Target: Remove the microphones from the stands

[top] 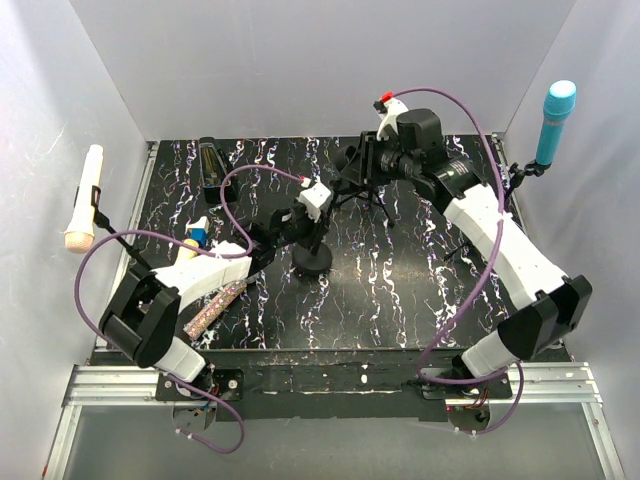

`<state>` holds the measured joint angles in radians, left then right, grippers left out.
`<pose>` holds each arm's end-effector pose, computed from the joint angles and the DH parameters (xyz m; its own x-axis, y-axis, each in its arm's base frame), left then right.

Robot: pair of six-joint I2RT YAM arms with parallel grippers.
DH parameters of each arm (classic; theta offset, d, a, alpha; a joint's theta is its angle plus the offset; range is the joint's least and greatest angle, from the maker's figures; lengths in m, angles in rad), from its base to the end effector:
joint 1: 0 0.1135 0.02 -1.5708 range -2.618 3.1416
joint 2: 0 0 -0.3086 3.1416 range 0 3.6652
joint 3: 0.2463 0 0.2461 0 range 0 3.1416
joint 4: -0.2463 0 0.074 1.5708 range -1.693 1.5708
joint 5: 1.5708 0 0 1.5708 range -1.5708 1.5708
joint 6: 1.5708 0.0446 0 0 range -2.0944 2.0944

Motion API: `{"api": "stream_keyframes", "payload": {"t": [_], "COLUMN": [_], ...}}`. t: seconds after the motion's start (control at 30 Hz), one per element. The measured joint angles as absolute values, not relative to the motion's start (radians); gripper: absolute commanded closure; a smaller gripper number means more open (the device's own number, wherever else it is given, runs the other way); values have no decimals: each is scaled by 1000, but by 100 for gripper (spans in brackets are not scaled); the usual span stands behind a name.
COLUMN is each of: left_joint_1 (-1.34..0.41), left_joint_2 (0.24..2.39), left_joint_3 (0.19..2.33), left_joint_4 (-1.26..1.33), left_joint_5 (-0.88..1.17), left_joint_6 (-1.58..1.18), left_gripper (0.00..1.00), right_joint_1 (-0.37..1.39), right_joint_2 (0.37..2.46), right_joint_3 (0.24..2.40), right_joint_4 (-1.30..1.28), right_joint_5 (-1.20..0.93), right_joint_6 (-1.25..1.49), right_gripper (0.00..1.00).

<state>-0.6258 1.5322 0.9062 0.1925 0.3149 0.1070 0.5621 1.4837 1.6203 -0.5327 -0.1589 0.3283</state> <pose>0.2693 -0.2117 0.2818 -0.2547 0.3094 -0.9162 0.8166 0.5763 -0.0324 0.2757 0.1820 0.4673 -0.5185 0.0497 -0.8536 -0.5098 0.7835 0.3553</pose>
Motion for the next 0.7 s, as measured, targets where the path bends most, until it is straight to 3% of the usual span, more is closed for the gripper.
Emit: {"api": "stream_keyframes", "payload": {"t": [0.13, 0.17, 0.23, 0.27, 0.33, 0.53, 0.7], "left_joint_1": [-676, -681, -683, -677, -643, -452, -411], "left_joint_2": [1486, 1485, 1484, 1480, 1474, 1491, 1520], "left_joint_3": [906, 906, 906, 906, 906, 977, 979], "left_joint_4": [127, 116, 98, 91, 71, -84, -87], "left_joint_5": [33, 4, -17, 1, 102, 584, 826], "left_joint_6": [103, 99, 93, 96, 91, 139, 191], "left_gripper": [100, 93, 50, 34, 22, 24, 37], "right_joint_1": [559, 558, 555, 550, 532, 437, 430], "right_joint_2": [1560, 1568, 1573, 1567, 1531, 1430, 1436], "right_joint_3": [1684, 1685, 1668, 1653, 1579, 1348, 1320], "right_joint_4": [-525, -523, -500, -483, -407, -159, -77], "right_joint_5": [-134, -134, -152, -168, -226, -453, -593], "right_joint_6": [440, 451, 454, 446, 413, 333, 270], "right_gripper": [99, 99, 99, 99, 99, 99, 99]}}
